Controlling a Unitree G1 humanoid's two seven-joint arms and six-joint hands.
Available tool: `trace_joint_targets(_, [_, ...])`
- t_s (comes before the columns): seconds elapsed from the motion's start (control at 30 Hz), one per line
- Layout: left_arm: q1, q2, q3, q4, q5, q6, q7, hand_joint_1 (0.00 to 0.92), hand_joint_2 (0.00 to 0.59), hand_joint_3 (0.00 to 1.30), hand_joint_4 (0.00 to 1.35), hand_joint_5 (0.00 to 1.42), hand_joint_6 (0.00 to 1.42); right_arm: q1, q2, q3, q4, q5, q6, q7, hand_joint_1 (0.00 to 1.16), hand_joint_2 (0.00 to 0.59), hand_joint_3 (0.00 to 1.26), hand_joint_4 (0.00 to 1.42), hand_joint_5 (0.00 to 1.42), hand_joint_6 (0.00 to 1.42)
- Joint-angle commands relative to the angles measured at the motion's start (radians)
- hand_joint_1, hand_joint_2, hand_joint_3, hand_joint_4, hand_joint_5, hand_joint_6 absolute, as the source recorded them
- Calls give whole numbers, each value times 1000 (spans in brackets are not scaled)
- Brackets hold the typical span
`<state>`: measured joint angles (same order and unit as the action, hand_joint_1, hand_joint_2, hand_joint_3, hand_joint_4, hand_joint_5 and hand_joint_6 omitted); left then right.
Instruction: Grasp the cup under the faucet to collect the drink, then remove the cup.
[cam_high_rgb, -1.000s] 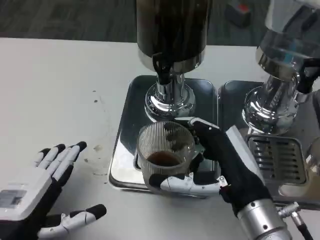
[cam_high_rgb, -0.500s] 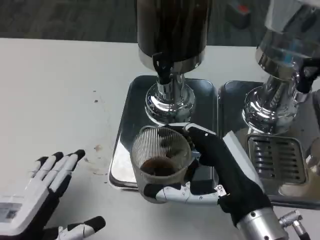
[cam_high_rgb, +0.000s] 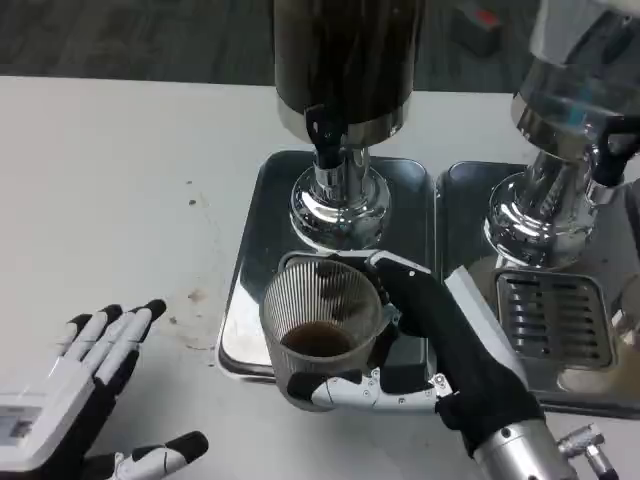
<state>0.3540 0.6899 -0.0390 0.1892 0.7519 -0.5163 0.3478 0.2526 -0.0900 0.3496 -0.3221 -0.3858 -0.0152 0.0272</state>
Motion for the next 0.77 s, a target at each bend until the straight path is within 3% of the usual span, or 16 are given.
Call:
trace_joint_targets(0.03, [6,-9,2,-2,-1,16,14,0,110,0,0,0,0,-1,6,3,-32,9,-17,-3,1065,180,553,644,788,970])
trace_joint_targets(0.77, [-15,-27,2,5,-16,31,4,0,111,0,0,0,0,4,29,7,-36,-2,-6,-22,1048,188,553,644,805,977])
